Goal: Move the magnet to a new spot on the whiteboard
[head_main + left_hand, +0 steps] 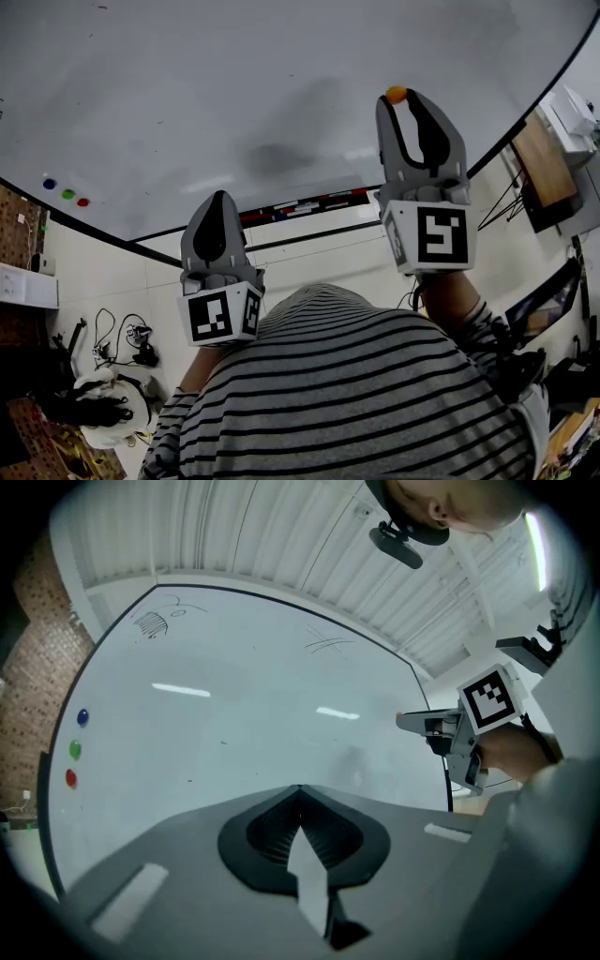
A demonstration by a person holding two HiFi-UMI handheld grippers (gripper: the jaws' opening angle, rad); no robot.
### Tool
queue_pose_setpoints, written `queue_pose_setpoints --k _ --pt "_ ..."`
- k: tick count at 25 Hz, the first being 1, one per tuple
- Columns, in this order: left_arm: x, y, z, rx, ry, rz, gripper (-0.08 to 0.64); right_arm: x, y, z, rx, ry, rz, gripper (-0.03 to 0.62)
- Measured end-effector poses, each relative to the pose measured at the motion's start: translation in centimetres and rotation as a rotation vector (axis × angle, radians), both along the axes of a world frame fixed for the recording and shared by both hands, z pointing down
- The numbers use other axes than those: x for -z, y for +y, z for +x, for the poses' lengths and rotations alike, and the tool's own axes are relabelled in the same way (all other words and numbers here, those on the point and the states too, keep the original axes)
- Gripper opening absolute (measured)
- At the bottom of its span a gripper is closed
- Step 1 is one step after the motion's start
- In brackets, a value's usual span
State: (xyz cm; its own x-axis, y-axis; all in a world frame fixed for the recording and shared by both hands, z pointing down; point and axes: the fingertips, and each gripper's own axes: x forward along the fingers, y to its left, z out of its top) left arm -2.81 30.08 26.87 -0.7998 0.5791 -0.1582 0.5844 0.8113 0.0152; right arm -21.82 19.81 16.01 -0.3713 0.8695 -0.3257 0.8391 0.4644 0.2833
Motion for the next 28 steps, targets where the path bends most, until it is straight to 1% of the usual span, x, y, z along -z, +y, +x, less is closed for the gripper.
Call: queue_pose_setpoints --k 3,7,12,16,20,25,28 --pt "0.5 -3.4 -0.3 -0.008 -0.008 -0.018 0.015 -0.2 -3.7 0.8 0.020 0.012 -0.006 0.124" --pt "0.1 -8.2 -0.3 -0.005 0.006 -0.017 0.015 -1.4 -8.5 1.2 0.038 0.036 0.012 0.124" --pt "0.3 -14.1 0.9 0.021 -0.001 -0.018 0.015 -2.5 -14.5 3.6 0.085 0.073 0.030 0.124" --pt "-0.7 -17.7 1.7 0.023 0.005 -0.006 0.015 -4.2 -18.1 4.4 0.100 0.085 0.057 0.124" --pt "-0.9 -19.2 1.8 0.017 0.009 -0.004 0.015 -4.5 -19.4 5.2 0.117 0.105 0.044 0.124" --pt "-0.7 -20.4 1.8 0.004 0.019 -0.026 0.015 -4.4 -19.7 5.6 0.136 0.115 0.030 0.124" --pt "-0.9 -20.7 1.9 -0.003 0.041 -0.033 0.014 -4.4 -19.5 5.9 0.143 0.109 0.034 0.124"
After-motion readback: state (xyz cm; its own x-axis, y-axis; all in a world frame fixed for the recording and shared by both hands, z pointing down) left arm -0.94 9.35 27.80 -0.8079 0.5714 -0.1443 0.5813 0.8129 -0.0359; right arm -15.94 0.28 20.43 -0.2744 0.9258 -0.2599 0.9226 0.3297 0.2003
